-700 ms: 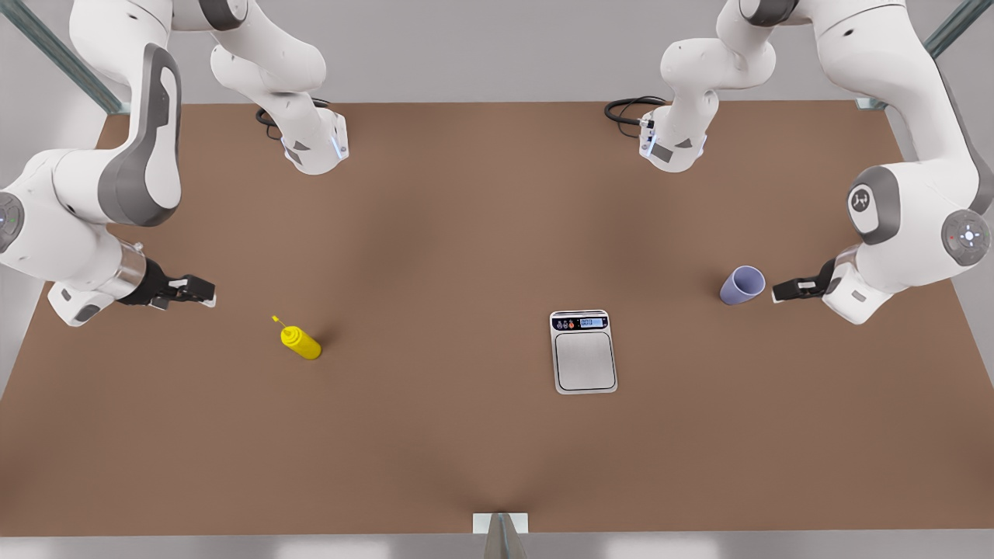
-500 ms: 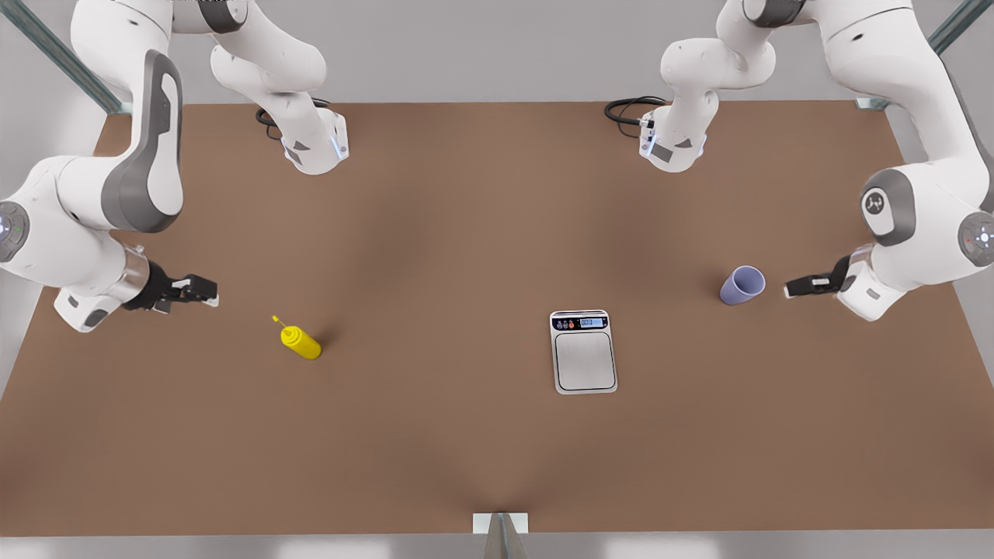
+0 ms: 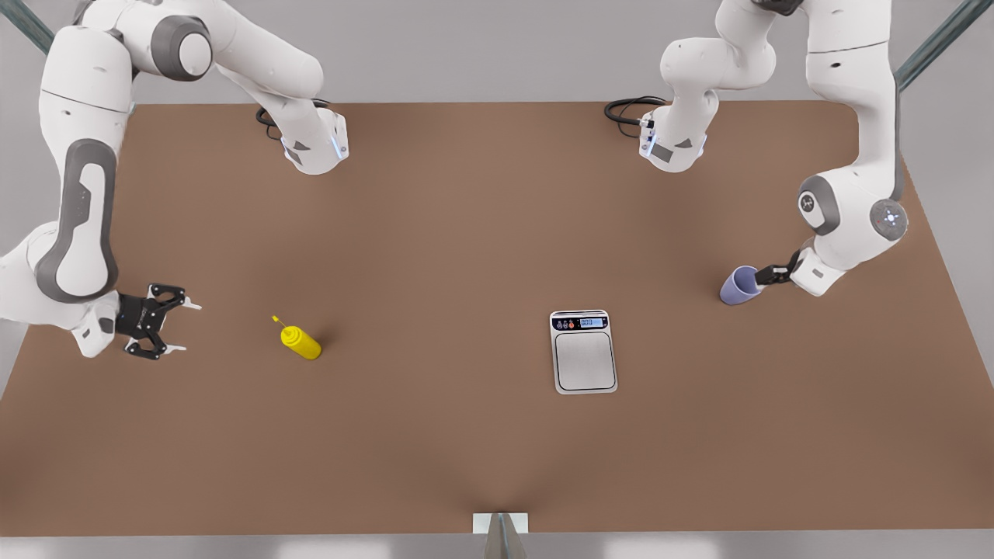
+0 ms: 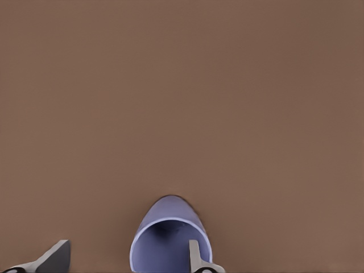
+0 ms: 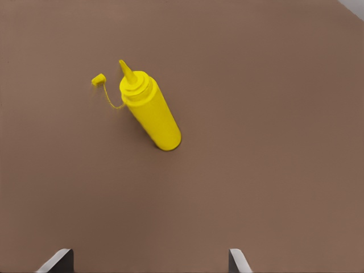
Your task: Move cup to the weight, pick up sauce bottle, pour sauce
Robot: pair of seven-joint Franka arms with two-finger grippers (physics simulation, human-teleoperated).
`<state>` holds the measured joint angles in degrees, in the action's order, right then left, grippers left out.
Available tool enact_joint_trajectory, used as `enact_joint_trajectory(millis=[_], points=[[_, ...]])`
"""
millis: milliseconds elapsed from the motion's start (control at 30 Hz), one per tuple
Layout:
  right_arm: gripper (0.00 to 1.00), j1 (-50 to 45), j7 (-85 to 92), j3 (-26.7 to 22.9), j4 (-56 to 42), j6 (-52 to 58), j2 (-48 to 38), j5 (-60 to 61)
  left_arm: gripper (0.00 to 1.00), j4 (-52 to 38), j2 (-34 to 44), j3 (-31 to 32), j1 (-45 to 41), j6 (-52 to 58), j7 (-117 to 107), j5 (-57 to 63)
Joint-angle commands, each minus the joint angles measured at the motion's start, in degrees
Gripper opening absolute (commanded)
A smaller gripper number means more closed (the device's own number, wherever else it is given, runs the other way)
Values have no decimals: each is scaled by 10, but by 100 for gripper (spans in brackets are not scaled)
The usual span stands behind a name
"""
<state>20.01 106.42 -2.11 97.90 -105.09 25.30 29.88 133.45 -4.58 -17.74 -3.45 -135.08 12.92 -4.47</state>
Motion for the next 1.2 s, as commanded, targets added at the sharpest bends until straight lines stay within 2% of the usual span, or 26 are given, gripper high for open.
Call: enact_joint_trajectory(millis=[0,167,300,433,633,700,800,833,900,933,1167], points=[[100,-1,2,0,0,1,1,2,100,1,0,0,5,-1,0,0],[100,36,143,1,-3,13,93,126,100,38,-6,-1,5,-48,1,0],[100,50,244,1,-3,100,142,188,100,59,-17,-2,5,-86,8,0],[100,49,295,1,-12,103,174,214,78,63,-36,-2,5,-107,8,0],[100,42,327,12,-17,104,216,247,67,67,-64,-1,5,-135,16,-1],[100,40,327,24,-30,103,232,262,58,70,-68,-1,5,-142,17,-1],[100,36,343,43,-38,97,249,273,50,70,-75,0,5,-150,16,-2],[100,33,356,43,-39,97,251,273,46,70,-75,0,5,-149,16,-3],[100,32,368,44,-39,101,253,272,26,70,-75,0,5,-147,17,-3],[100,31,379,47,-39,103,259,270,21,70,-75,1,4,-146,17,-3],[100,32,388,76,-39,104,269,271,21,71,-77,3,-1,-148,17,-3]])
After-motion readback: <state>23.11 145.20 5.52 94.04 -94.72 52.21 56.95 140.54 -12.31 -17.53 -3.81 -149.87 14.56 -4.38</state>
